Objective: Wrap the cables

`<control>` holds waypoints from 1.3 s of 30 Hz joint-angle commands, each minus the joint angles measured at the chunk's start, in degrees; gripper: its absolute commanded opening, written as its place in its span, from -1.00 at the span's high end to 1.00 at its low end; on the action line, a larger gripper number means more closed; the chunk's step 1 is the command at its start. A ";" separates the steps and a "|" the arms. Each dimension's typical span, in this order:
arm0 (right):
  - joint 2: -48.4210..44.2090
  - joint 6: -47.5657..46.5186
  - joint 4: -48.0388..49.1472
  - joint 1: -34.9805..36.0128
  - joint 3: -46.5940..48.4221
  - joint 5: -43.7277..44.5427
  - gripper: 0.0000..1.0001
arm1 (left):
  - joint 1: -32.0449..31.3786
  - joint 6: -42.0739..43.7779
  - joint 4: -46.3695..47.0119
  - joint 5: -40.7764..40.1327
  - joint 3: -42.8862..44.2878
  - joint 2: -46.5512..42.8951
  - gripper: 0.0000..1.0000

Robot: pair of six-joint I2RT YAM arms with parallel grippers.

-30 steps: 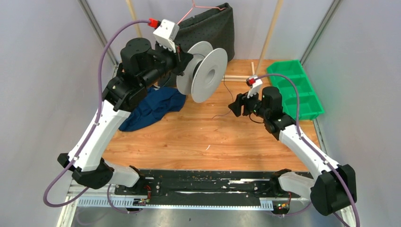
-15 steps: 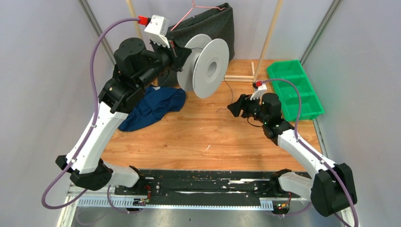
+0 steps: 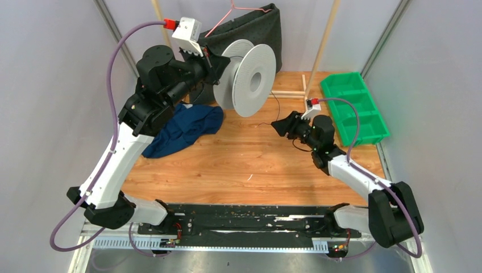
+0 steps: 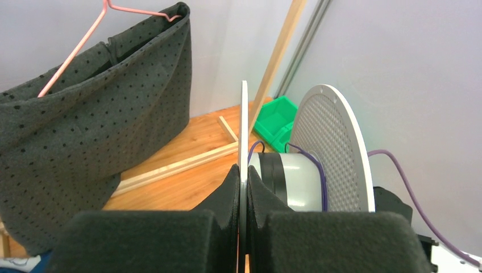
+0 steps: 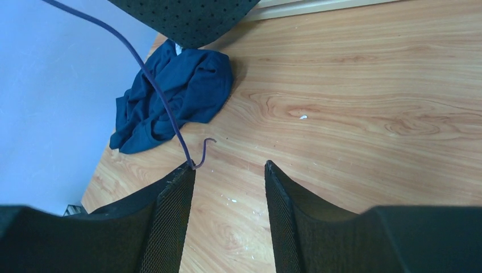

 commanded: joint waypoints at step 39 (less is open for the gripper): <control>10.73 7.49 15.77 0.89 6.89 -2.06 0.02 | -0.26 2.64 3.19 -4.42 2.62 0.51 1.00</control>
